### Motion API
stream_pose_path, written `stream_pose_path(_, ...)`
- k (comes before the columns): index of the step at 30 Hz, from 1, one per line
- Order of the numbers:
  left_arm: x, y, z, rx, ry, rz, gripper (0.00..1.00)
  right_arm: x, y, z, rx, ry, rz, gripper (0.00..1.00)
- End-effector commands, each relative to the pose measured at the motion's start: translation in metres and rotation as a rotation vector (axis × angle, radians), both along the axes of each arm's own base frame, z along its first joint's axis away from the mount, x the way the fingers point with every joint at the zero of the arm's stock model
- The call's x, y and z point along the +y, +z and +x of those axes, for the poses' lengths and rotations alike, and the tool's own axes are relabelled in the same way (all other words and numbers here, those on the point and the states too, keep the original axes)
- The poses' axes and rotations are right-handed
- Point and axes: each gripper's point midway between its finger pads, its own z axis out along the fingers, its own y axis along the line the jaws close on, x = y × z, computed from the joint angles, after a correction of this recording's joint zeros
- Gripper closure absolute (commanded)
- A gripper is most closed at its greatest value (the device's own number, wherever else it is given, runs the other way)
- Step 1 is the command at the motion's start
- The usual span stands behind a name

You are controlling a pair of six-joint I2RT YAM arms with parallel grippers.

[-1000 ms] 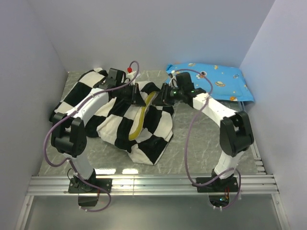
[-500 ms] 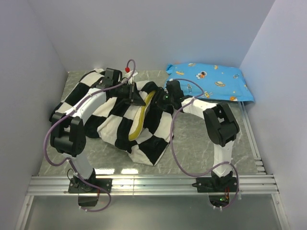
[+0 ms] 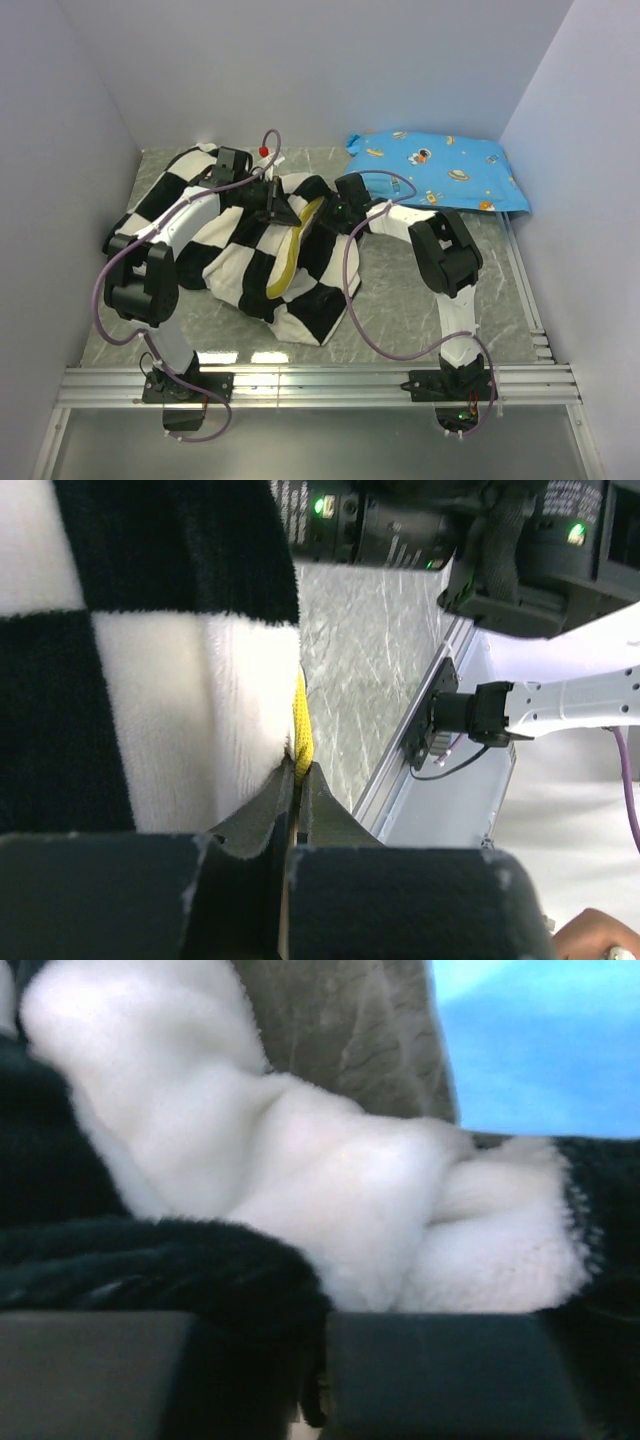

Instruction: Put the pillow into the pillowcase

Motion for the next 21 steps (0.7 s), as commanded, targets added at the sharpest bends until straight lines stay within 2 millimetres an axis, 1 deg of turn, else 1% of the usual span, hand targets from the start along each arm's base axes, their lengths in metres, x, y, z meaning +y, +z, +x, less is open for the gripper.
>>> stream_pose_path(1,0.01,0.022,-0.012,-0.026,-0.041,-0.05,1.0,-0.013,0.015,0.014,-0.08,0.02,-0.033,1.0)
stream_pose_path(2,0.015,0.017,-0.012,-0.035,-0.038,-0.032,1.0,-0.017,0.02,0.012,-0.073,0.052,-0.004,1.0)
stream_pose_path(3,0.021,0.007,-0.007,-0.041,-0.007,0.021,1.0,-0.016,0.031,0.012,-0.098,0.082,0.04,1.0)
stream_pose_path(4,0.029,-0.003,-0.012,-0.007,0.0,0.073,1.0,-0.016,0.046,0.005,-0.107,0.119,0.078,1.0)
stream_pose_path(5,0.034,-0.01,-0.01,-0.017,-0.005,0.117,1.0,-0.021,0.051,0.0,-0.11,0.15,0.088,1.0)
stream_pose_path(6,0.04,-0.02,-0.012,-0.063,-0.045,0.166,1.0,-0.023,0.065,-0.005,-0.12,0.206,0.152,1.0)
stream_pose_path(7,0.053,-0.035,-0.015,-0.061,-0.053,0.243,1.0,-0.029,0.086,-0.006,-0.16,0.218,0.17,1.0)
stream_pose_path(8,0.061,-0.047,-0.021,-0.055,-0.074,0.28,1.0,-0.038,0.088,-0.011,-0.169,0.227,0.173,1.0)
stream_pose_path(9,0.069,-0.058,-0.024,-0.105,-0.13,0.317,1.0,-0.043,0.096,-0.014,-0.186,0.242,0.194,1.0)
stream_pose_path(10,0.076,-0.067,-0.028,-0.101,-0.151,0.347,1.0,-0.054,0.115,-0.013,-0.23,0.253,0.228,1.0)
stream_pose_path(11,0.085,-0.086,-0.041,-0.043,-0.186,0.393,1.0,-0.059,0.118,-0.016,-0.231,0.269,0.24,1.0)
stream_pose_path(12,0.089,-0.095,-0.046,-0.05,-0.224,0.409,1.0,-0.061,0.126,-0.018,-0.251,0.292,0.265,1.0)
stream_pose_path(13,0.09,-0.101,-0.051,-0.033,-0.246,0.414,1.0,-0.061,0.136,-0.027,-0.255,0.331,0.303,1.0)
stream_pose_path(14,0.089,-0.109,-0.056,-0.011,-0.269,0.409,1.0,-0.06,0.141,-0.032,-0.267,0.355,0.317,1.0)
stream_pose_path(15,0.087,-0.112,-0.057,-0.004,-0.277,0.405,1.0,-0.058,0.148,-0.034,-0.294,0.373,0.333,1.0)
stream_pose_path(16,0.081,-0.113,-0.059,-0.002,-0.3,0.399,1.0,-0.054,0.156,-0.041,-0.311,0.397,0.354,1.0)
stream_pose_path(17,0.076,-0.118,-0.058,0.002,-0.316,0.398,1.0,-0.046,0.159,-0.051,-0.303,0.431,0.385,1.0)
stream_pose_path(18,0.07,-0.119,-0.057,-0.009,-0.329,0.396,1.0,-0.04,0.165,-0.055,-0.318,0.459,0.405,1.0)
stream_pose_path(19,0.059,-0.119,-0.06,-0.009,-0.357,0.381,1.0,-0.033,0.167,-0.058,-0.314,0.487,0.419,1.0)
stream_pose_path(20,0.052,-0.12,-0.057,-0.004,-0.365,0.367,1.0,-0.023,0.17,-0.068,-0.299,0.526,0.445,1.0)
stream_pose_path(21,0.04,-0.115,-0.058,-0.006,-0.383,0.322,1.0,-0.017,0.171,-0.072,-0.294,0.551,0.46,1.0)
